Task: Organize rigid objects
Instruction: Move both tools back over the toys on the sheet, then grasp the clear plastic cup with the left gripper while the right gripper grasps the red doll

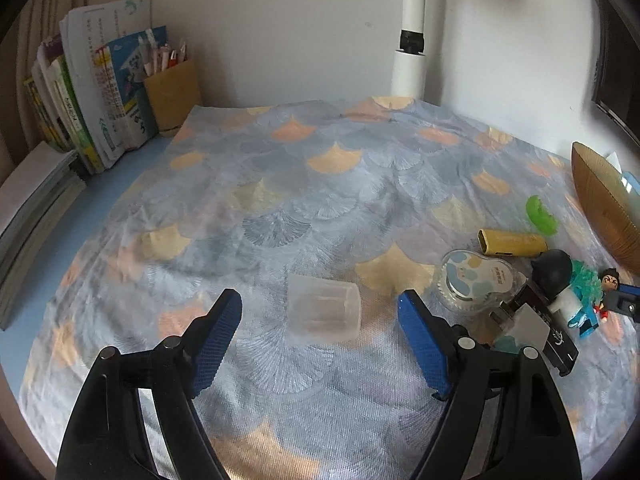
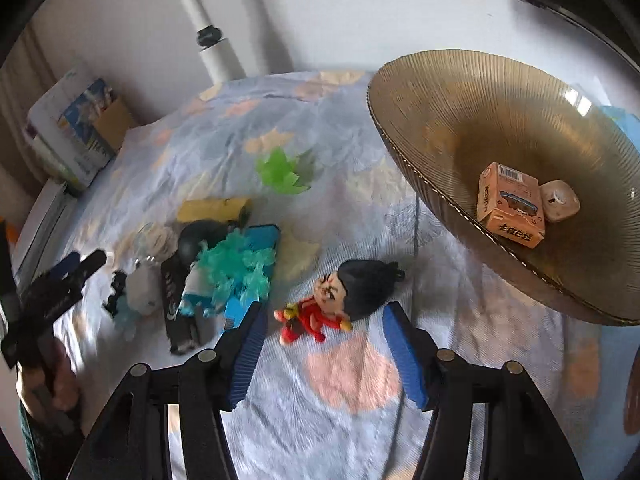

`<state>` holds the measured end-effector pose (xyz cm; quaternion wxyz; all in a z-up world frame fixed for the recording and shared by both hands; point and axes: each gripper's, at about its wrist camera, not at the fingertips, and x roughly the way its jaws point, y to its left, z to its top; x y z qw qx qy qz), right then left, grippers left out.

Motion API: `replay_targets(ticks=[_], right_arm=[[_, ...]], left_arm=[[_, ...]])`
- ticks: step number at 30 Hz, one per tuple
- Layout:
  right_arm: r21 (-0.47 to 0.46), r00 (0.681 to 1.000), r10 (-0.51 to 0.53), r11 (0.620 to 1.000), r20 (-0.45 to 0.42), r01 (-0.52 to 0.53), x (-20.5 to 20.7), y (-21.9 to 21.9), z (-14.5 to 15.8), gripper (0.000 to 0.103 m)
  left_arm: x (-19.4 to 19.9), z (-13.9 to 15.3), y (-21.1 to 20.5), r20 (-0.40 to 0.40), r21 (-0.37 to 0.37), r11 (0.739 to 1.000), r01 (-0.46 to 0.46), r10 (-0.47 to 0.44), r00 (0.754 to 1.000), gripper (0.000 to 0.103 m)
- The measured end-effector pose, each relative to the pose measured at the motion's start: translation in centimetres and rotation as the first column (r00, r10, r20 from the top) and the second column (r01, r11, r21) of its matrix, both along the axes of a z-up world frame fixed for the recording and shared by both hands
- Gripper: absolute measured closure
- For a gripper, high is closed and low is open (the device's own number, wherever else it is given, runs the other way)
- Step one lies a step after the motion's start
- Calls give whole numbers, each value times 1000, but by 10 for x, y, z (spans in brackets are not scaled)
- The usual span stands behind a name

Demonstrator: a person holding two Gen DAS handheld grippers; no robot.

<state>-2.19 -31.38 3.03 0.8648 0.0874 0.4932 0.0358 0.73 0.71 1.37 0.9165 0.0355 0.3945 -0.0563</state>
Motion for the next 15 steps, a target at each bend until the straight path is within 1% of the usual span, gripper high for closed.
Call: replay_targets(ticks=[2,3,5,6,7,8,9,10,11,13,15], right_arm=[[-19,1000,-29,999,0,29,4,1,-1,46],[-30,999,-47,998,-6,46,6,2,-3,51],[-34,998,-69,997,-9,69,9,0,-8,54],[-31,997,-73,997,4,73,9,0,-8,54],[-32,997,-71,997,11,71,8,0,-8,55],[-28,998,-65,997,16,65,6,-1,-8,55],[-10,998,-59,998,19,59,4,-3,-7,58],[9,998,-54,998,26,54,1,-6,-6,63],[17,998,-49,999,31,49,-2,-8,-4,66],[17,999,-24,1000,48,23,-9,-9,0,66],[-10,998,14,1000,61,-14,-19,-8,4,66]], left_arm=[[2,0,-1,1,-2,1000,5,-5,1000,24],[3,1,-1,6,-6,1000,11,-11,1000,24],[6,1,-2,8,-4,1000,11,-11,1000,25],[7,0,-2,3,-3,1000,10,-10,1000,31],[8,-1,-2,-8,-8,1000,13,-13,1000,47],[9,-3,-2,-20,-16,1000,21,-21,1000,58],[9,-5,-1,-36,-30,999,32,-33,999,72],[9,-6,-1,-39,-40,998,38,-40,998,73],[7,-4,0,-30,-53,997,47,-49,998,73],[-2,2,3,10,-96,992,78,-77,997,73],[-8,5,6,15,-134,987,87,-86,996,73]])
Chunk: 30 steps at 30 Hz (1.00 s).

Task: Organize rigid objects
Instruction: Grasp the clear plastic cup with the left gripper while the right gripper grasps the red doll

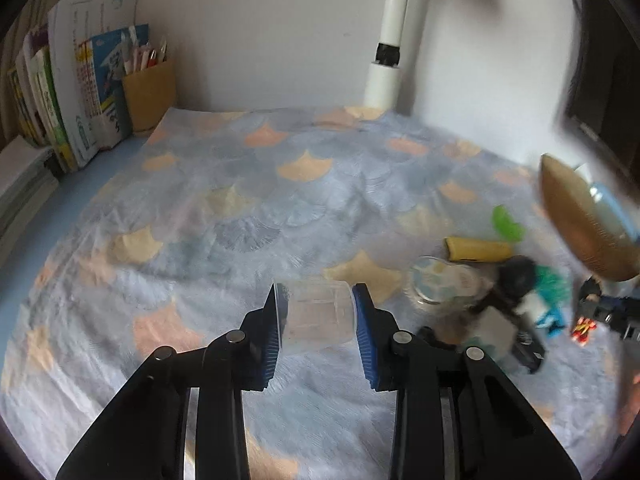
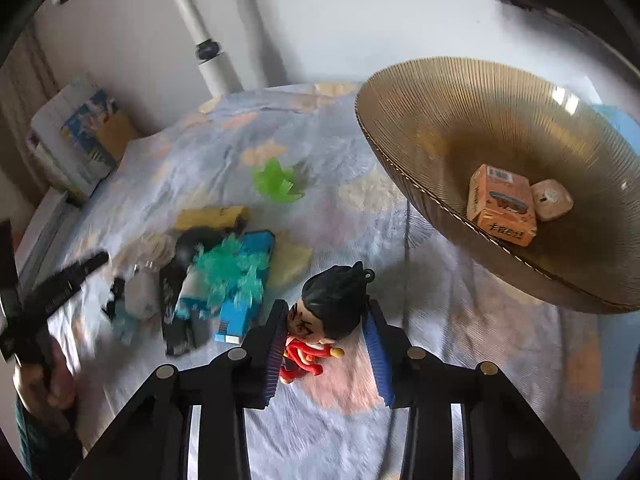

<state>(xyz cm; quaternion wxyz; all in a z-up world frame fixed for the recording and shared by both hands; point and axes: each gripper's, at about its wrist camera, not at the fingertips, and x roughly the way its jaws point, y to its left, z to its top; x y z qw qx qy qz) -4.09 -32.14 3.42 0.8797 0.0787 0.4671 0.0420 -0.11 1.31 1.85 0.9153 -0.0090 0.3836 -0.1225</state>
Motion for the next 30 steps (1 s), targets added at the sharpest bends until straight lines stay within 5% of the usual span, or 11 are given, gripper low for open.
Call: replay_targets(ticks=[6,13,17,20,30], right_arm=[[-128,977,206,972,57,-197,-40,14,24,66],[-306,932,357,882,-63,-358,-55,42,12,66],[-217,926,376,902,-24,-372,-51,45,9,62],[-187,935,356,917,-8,-351,-53,38,13,34],[-48,957,286,957,-39,-288,-59,47,-4,34]], left_arm=[[-19,2,-4,27,16,1000,-15,15,1000,73],[-25,3,-9,57,30,999,34,-36,998,73],[-25,1,-14,48,53,997,59,-62,997,73],[-26,2,-12,54,37,997,66,-68,996,73],[-25,1,-13,50,41,997,63,-65,997,73]])
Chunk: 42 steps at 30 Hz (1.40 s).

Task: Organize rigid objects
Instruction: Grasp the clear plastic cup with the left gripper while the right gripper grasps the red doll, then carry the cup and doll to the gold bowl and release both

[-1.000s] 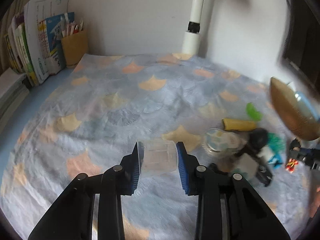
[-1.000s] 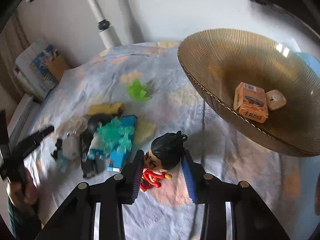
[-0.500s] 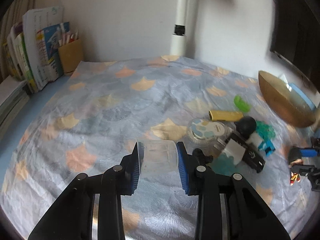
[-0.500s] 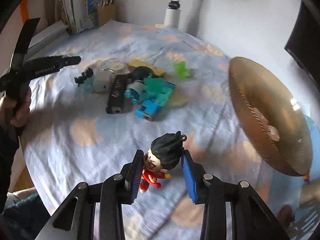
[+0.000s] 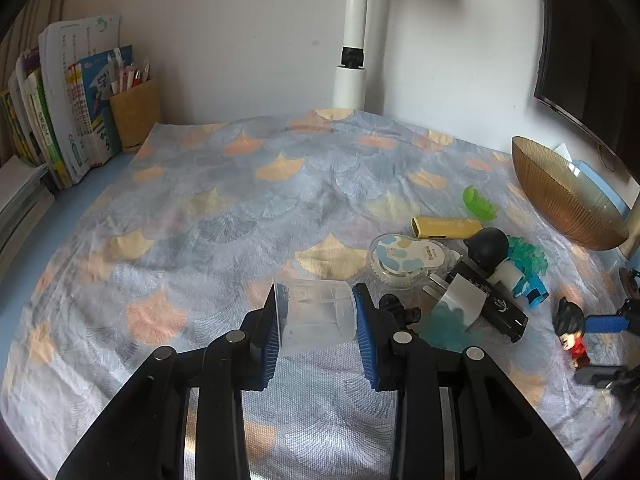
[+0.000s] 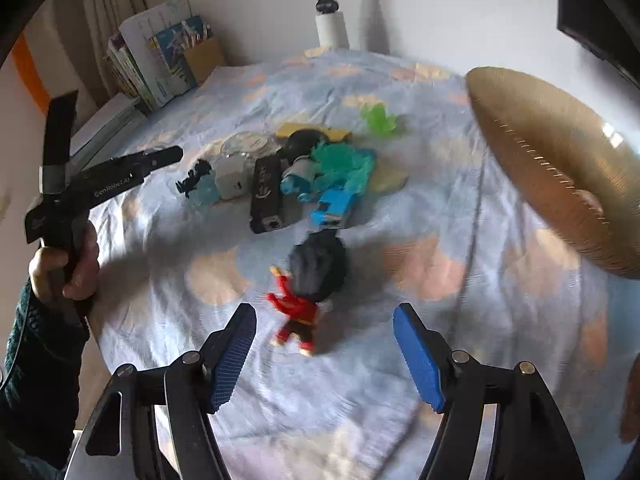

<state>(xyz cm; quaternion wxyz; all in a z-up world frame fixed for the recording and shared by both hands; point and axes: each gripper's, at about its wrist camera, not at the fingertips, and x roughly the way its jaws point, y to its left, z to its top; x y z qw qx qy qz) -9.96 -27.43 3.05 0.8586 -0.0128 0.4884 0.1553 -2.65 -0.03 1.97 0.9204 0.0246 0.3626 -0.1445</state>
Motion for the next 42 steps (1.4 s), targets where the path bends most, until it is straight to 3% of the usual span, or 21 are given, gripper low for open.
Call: replay_targets(ticks=[4,6,9,13,16,20,26,29,34,39,42], right_arm=[[-77,999,-30,997,12,30,8,21,-11,37],[-144,997,-61,987,49,68,8,26,-12,58],[-118,994,-73,990,80,82,5,22,-10,74],[-180,989,-74,979,126,97,-7,18,-10,74],[-138,986,-88,985,140,108,-16,3,2,74],[-99,966,-141,981,215,166,-25,-37,41,74],[-103,922,-229,956,313,273,-22,-109,97,74],[-119,910,-258,943,325,310,-6,-138,121,74],[-153,924,-247,942,291,300,13,-153,125,74],[-175,951,-240,946,195,274,32,-168,98,74],[-176,960,-242,948,141,265,41,-173,83,74]], left_arm=[[0,0,1,-2,3,1000,-7,7,1000,73],[0,0,1,-2,2,1000,-10,10,1000,73],[-1,1,1,3,-3,1000,-2,2,1000,73],[-12,7,-1,34,-14,1000,20,-20,999,73],[-29,15,-10,42,-39,998,57,-56,998,73],[-48,52,-34,109,-72,989,133,-125,986,73],[-42,118,-115,195,-124,959,256,-230,953,73],[-29,136,-167,191,-143,949,281,-252,949,73],[6,113,-225,66,-201,957,209,-200,978,73],[18,77,-262,-39,-241,949,201,-217,975,73],[18,68,-278,-47,-203,955,214,-228,973,72]])
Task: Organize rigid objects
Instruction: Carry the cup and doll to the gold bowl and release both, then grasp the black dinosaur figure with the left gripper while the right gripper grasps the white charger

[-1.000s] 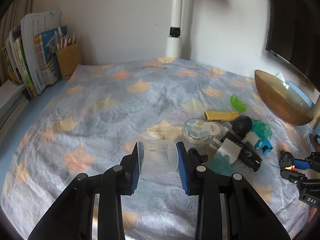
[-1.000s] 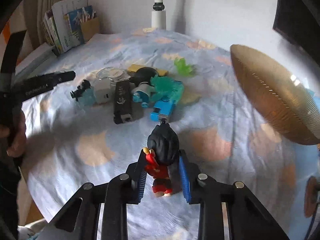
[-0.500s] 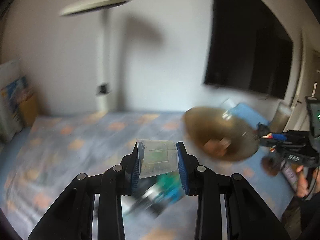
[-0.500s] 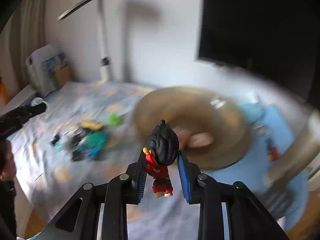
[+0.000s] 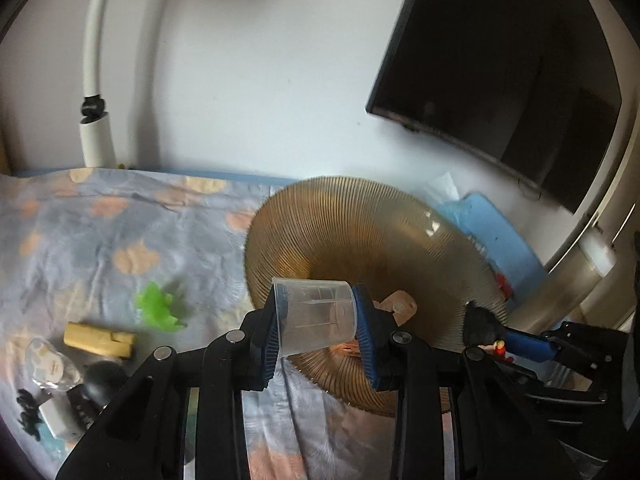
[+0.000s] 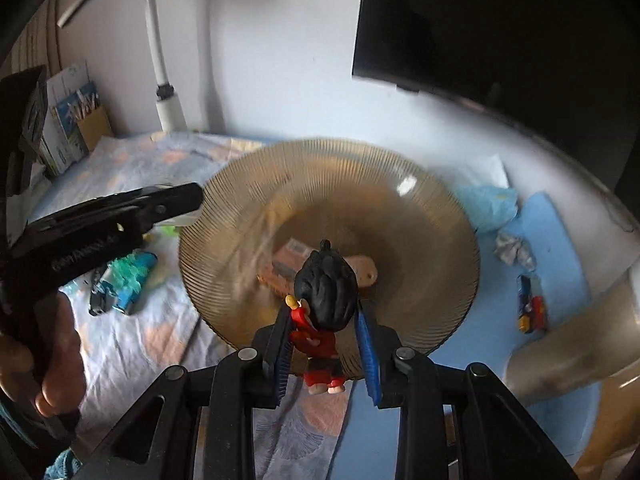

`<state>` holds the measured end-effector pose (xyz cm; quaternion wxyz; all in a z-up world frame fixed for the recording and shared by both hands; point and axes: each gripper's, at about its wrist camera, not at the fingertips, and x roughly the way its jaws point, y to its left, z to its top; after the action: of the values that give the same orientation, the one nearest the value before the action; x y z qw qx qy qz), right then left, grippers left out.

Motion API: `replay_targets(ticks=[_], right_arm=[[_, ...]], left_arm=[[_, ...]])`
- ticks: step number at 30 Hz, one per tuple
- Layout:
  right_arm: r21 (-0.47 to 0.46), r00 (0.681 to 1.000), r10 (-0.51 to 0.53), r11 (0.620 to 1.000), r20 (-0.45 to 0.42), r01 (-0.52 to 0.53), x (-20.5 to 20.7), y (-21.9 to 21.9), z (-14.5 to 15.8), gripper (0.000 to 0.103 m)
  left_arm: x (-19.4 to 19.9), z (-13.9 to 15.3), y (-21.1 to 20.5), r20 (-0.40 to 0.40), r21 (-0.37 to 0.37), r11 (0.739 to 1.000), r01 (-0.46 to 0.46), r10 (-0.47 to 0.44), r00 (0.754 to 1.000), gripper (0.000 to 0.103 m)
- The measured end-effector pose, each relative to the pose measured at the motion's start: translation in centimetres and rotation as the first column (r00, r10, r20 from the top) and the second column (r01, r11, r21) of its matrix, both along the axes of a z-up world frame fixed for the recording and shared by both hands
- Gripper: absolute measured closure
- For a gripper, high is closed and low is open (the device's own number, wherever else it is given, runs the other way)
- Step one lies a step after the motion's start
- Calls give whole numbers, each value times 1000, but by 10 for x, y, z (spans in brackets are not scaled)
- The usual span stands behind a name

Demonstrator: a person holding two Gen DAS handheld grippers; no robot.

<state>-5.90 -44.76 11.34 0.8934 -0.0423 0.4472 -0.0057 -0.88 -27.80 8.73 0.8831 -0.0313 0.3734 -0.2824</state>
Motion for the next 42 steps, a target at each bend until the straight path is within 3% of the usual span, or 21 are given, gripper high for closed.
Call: replay_targets(ticks=[2,4,6,8,14,21,25,28,32,36,42], right_arm=[[10,1000,-8,1000,-16,8,4,-4,-4,74],[35,999,-27,999,-19,28,7,-11,-2,67],[37,998,-67,997,5,67,5,-17,6,47],[41,993,-102,994,55,100,-5,-22,21,44],[141,987,-103,986,127,85,-30,-11,48,42],[148,988,7,989,151,-29,-39,53,48,42],[172,990,79,980,121,-99,-41,95,27,37],[182,990,102,976,93,-118,-42,118,-7,23],[178,990,130,974,58,-138,-40,140,-57,23],[86,989,131,987,76,-137,-42,152,-77,23],[70,992,113,991,61,-117,-37,149,-86,23]], left_arm=[[2,-2,-6,-4,13,1000,11,-11,1000,56],[4,1,-1,-17,4,1000,12,-12,1000,23],[1,11,17,3,-45,999,-12,12,1000,23],[-5,24,41,30,-70,997,-33,35,999,22],[-33,49,135,118,-116,980,-159,172,978,22],[-64,52,241,186,-71,920,-384,391,901,22],[-70,31,282,186,-20,881,-474,469,864,19],[-65,-7,297,152,56,850,-525,512,845,19],[-56,-46,303,134,135,828,-545,529,838,19],[-53,-63,301,154,195,798,-571,550,821,18],[-54,-67,302,120,201,808,-554,541,833,18]])
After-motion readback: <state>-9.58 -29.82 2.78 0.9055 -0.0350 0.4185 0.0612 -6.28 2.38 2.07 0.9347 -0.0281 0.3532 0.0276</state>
